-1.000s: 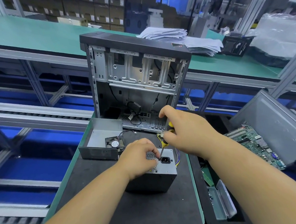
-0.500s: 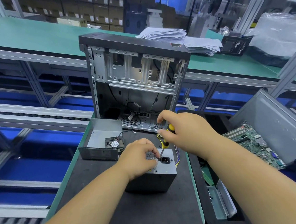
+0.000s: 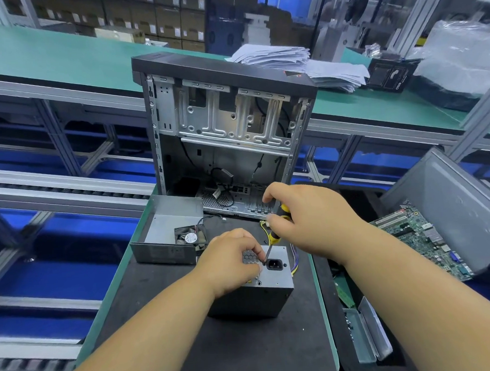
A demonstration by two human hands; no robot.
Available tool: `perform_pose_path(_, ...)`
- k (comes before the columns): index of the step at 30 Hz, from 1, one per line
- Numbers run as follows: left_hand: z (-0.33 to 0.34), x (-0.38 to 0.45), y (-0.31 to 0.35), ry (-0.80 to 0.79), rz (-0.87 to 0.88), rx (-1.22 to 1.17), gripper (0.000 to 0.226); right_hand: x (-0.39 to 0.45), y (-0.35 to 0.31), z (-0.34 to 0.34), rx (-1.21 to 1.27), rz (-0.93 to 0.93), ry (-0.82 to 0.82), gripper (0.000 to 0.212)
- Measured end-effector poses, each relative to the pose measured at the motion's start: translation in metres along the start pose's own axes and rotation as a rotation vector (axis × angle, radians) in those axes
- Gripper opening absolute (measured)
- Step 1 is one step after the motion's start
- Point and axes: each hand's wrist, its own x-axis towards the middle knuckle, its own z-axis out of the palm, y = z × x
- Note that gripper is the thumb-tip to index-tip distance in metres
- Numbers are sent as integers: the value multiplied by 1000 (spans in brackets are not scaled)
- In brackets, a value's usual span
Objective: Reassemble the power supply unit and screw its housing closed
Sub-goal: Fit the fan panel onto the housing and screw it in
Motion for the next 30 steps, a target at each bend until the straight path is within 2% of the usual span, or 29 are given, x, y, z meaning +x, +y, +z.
perform_pose_path(3, 0, 0, 0, 4, -2, 2, 13, 1, 0, 0, 43, 0, 7, 34)
perform_pose_path(6, 1, 0, -1, 11, -3, 4, 13, 2, 1, 1, -32, 5, 22, 25)
perform_pose_path(8, 0, 0, 0, 10, -4, 9, 12, 2, 1, 1, -72, 2, 6, 27)
perform_pose_path(11, 0, 0, 1, 12, -13, 17, 12, 0, 1, -1, 2, -3, -24, 20)
perform_pose_path(13, 0, 0, 1, 13, -17, 18, 13, 0, 0, -3, 45, -13, -45, 23)
perform_pose_path(17, 0, 0, 1, 10, -18, 20, 13, 1, 2, 0, -19, 8, -30, 21)
perform_pose_path(20, 0, 0, 0, 6, -13, 15, 12, 1, 2, 0, -72, 11, -9, 25)
perform_pose_path(25, 1, 1, 0, 5, -16, 11, 12, 1, 2, -3, 48, -11, -19, 28)
perform_pose_path(30, 0, 1, 1, 3, -14, 10, 11, 3, 2, -1, -64, 12, -17, 34)
